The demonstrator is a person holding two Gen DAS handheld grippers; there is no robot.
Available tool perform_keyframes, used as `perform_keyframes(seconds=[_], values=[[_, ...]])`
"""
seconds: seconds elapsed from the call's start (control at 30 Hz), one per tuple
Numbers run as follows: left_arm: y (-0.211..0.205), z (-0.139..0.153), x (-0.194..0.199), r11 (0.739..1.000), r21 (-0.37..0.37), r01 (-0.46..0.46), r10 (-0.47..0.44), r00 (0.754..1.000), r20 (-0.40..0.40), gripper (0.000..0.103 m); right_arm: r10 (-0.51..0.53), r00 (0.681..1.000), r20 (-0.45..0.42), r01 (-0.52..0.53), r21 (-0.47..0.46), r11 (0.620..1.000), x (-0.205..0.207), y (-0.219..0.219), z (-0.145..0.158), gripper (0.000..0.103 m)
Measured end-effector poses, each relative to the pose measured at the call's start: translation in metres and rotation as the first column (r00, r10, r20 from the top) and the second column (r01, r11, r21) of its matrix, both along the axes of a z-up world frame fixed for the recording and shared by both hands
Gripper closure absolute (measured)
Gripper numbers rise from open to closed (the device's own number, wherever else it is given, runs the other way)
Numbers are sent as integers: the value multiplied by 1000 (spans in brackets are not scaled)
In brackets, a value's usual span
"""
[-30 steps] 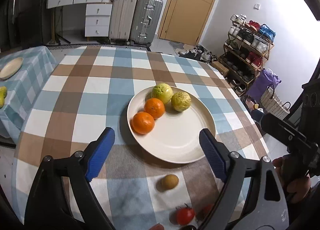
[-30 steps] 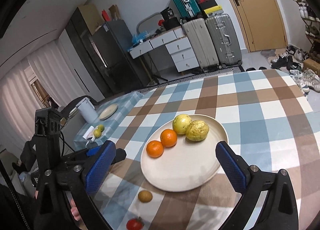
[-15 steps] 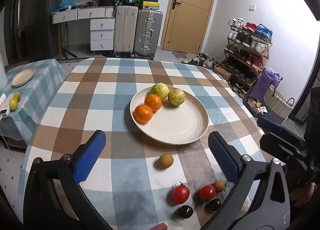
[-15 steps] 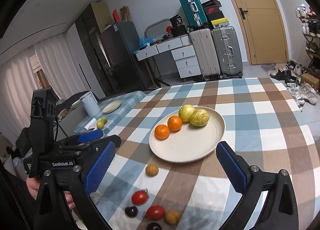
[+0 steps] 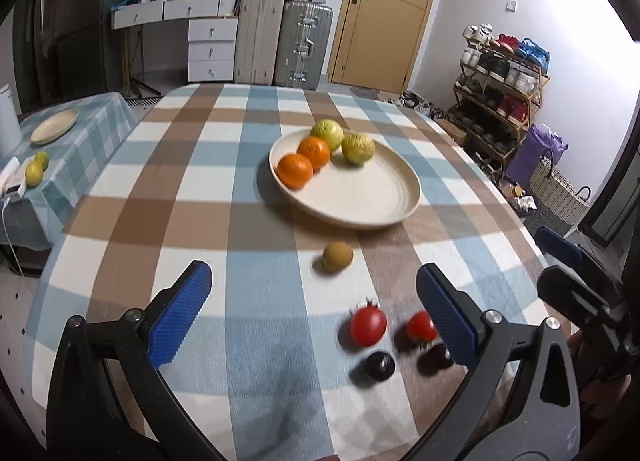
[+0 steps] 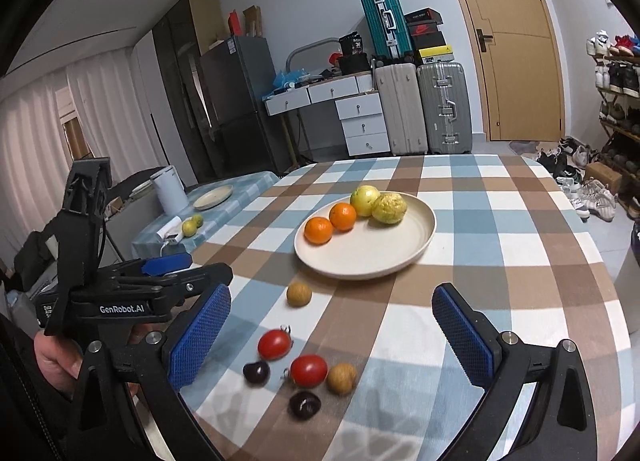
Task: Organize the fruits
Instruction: 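Withdraw both grippers from the plate toward the remaining fruits, then grasp a dark plum on the cloth with the left gripper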
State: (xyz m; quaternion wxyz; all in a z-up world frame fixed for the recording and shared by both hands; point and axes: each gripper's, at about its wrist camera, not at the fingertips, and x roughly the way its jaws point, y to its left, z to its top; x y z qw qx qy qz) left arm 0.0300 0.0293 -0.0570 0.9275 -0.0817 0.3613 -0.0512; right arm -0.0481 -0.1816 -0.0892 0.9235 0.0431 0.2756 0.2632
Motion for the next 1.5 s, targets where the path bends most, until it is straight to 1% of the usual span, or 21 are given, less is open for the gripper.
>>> perform_keyframes(seconds=[0.17,0.27,0.37,0.47,0.57,0.63,0.7,0.77,0.8,0.87,0.9,0.93,1.03,1.1,1.17,1.2,1.3,1.33,1.4,1.5], values=[[-7,-19,-11,999,-11,34,-34,999,-40,1,-17,1000,-3,17,-12,1000,-13,-2,-8,0],[-14,-33,-16,999,14,50,-48,996,-73,1,-26,1000,-13,26,-12,1000,-19,-4,-12,0],[-20,-45,-19,997,0,82,-81,992,-99,1,-35,999,-21,35,-16,999,-25,-5,-17,0],[-25,-54,-21,996,6,92,-91,989,-120,1,-43,999,-30,42,-22,999,-29,-5,-23,0],[-28,-58,-18,993,-12,116,-116,984,-136,1,-46,998,-38,45,-23,999,-31,-6,-27,0],[-30,-60,-17,991,-28,130,-133,980,-148,4,-45,998,-43,44,-25,999,-33,-5,-29,0],[-32,-62,-16,989,-37,145,-149,976,-158,11,-45,998,-46,44,-27,999,-34,-5,-30,0],[-33,-63,-14,987,-43,156,-161,973,-167,24,-45,998,-46,44,-27,999,-34,-6,-31,0],[-34,-64,-13,986,-45,164,-169,971,-171,26,-46,998,-47,44,-27,999,-34,-5,-31,0],[-36,-65,-13,983,-46,176,-181,968,-174,35,-46,998,-49,45,-25,999,-34,-6,-31,0],[-37,-64,-13,983,-45,179,-184,967,-174,36,-46,998,-50,45,-23,999,-35,-6,-32,0],[-37,-64,-13,982,-43,183,-188,967,-174,41,-46,998,-51,45,-23,999,-35,-7,-32,0],[-39,-65,-11,981,-34,189,-191,964,-183,45,-47,997,-58,46,-19,999,-34,-8,-34,0],[-39,-64,-10,981,-40,192,-196,963,-183,49,-42,997,-59,41,-8,999,-34,-9,-34,0],[-40,-65,-10,979,-42,200,-204,962,-183,60,-44,997,-60,44,-2,999,-34,-10,-35,0],[-40,-66,-10,978,-45,204,-209,960,-186,63,-45,997,-61,45,-1,999,-34,-10,-35,0],[-41,-67,-8,967,-92,236,-250,950,-190,79,-49,997,-64,49,2,999,-33,-11,-36,0],[-42,-67,-10,965,-99,242,-257,947,-194,81,-49,997,-66,50,4,999,-33,-11,-37,0],[-43,-66,-10,966,-89,244,-257,947,-192,81,-50,996,-69,50,7,999,-33,-11,-37,0],[-40,-66,-11,961,-119,248,-267,946,-185,81,-48,996,-74,48,3,999,-33,-10,-38,0]])
